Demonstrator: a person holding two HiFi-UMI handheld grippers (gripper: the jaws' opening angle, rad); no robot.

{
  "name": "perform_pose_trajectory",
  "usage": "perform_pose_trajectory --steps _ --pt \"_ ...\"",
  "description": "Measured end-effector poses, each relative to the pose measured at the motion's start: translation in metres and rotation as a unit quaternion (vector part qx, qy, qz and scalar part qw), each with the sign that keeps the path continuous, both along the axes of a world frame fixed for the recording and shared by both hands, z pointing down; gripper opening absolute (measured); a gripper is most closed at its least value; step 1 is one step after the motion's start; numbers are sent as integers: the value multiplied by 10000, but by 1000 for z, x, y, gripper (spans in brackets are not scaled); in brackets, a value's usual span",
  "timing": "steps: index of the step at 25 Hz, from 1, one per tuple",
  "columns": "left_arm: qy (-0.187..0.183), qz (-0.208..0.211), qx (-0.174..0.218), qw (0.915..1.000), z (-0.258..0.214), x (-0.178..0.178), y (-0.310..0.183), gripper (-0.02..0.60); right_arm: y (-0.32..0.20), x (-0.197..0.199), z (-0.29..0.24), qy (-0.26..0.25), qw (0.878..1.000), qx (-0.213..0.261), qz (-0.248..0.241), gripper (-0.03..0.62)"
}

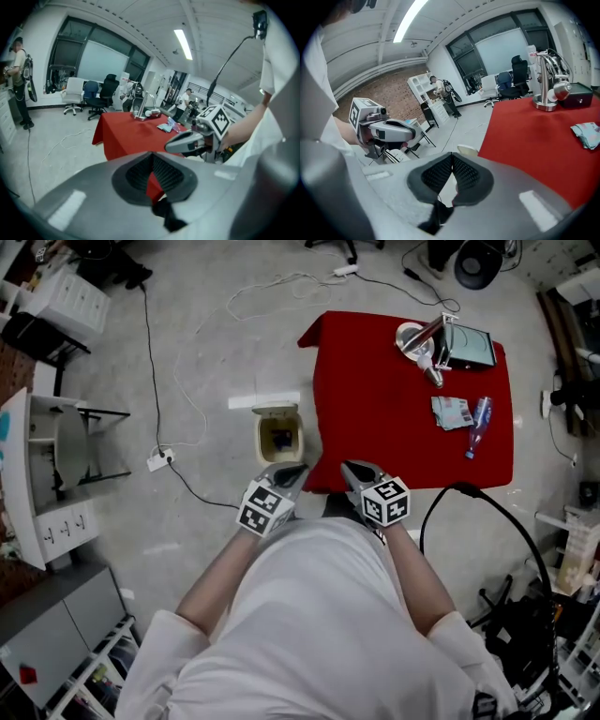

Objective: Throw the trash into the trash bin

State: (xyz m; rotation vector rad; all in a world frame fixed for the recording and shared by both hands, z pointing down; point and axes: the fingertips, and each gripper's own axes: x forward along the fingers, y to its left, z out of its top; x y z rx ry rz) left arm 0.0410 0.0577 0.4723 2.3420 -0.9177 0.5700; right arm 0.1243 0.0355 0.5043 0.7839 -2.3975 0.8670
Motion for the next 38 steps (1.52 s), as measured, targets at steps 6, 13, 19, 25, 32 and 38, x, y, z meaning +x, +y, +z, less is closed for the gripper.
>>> perform_pose_trajectory --steps 6,13,19,25,32,38 --pt "29 125 32 9999 0 52 -15 3 -16 57 2 88 9998 41 148 2" --pt "-54 220 -17 9997 5 89 -30 5 -41 116 5 112 9988 52 474 19" --pt "-44 334 -52 9994 7 128 -43 5 -61 180 6 216 9953 109 936 26" --pt "-72 483 -127 9987 15 171 -59 5 -76 238 12 275 9905 158 1336 35" --pt "-227 615 -280 9975 22 207 -74 5 -87 321 22 524 9747 118 2171 38" --pt "-252 814 -377 9957 29 241 -84 5 -94 402 35 851 9543 36 2864 52"
